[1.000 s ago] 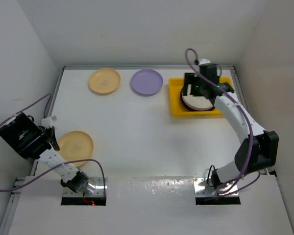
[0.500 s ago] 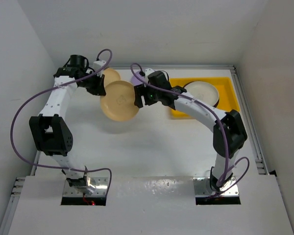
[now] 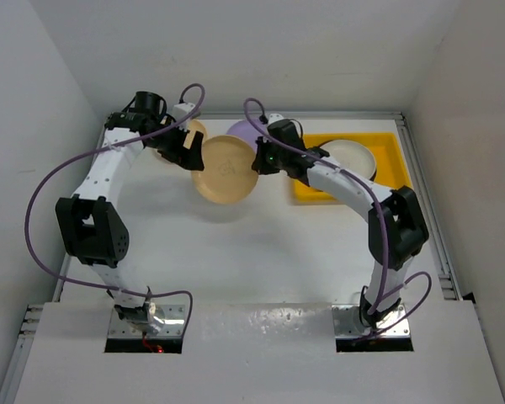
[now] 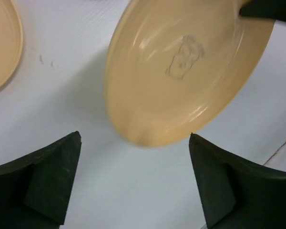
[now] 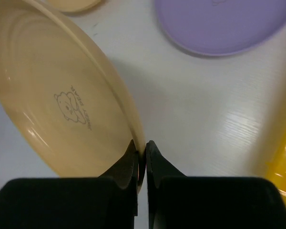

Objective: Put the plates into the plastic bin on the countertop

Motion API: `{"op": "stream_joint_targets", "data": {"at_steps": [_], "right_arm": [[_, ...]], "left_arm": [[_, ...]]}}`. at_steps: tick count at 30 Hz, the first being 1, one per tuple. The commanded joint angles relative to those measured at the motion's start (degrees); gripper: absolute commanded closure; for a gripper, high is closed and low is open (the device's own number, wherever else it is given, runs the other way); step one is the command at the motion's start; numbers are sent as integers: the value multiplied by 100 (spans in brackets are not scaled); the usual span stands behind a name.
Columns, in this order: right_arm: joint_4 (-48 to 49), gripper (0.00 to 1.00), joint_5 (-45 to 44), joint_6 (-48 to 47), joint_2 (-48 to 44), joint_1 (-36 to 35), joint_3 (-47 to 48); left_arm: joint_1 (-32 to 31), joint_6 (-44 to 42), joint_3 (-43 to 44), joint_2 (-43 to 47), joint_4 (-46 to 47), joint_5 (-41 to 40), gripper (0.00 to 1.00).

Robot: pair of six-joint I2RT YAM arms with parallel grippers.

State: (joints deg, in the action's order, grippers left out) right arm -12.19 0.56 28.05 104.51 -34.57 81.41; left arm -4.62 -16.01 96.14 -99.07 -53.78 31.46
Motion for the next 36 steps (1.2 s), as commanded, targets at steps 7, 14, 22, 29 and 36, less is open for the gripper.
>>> {"op": "stream_joint_targets", "data": {"at_steps": [7, 14, 22, 29, 36], "right_arm": [[-1316, 100, -82, 738, -862, 3002, -64], [-2139, 100, -73, 719, -607, 4186, 16], [-2366, 64, -108, 509, 472, 4362, 821], [-2378, 34, -645, 473, 474, 4370, 281], [-2428, 28, -863, 421, 457, 4310, 542]], "left_arm": [[813, 186, 344, -78, -27, -694, 0], [1411, 186, 99, -306, -27, -563, 0], [1516, 10, 45, -359, -89, -307, 0], [1692, -43, -7, -245, -89, -202, 0], [1745, -95, -7, -245, -142, -149, 0]]}}
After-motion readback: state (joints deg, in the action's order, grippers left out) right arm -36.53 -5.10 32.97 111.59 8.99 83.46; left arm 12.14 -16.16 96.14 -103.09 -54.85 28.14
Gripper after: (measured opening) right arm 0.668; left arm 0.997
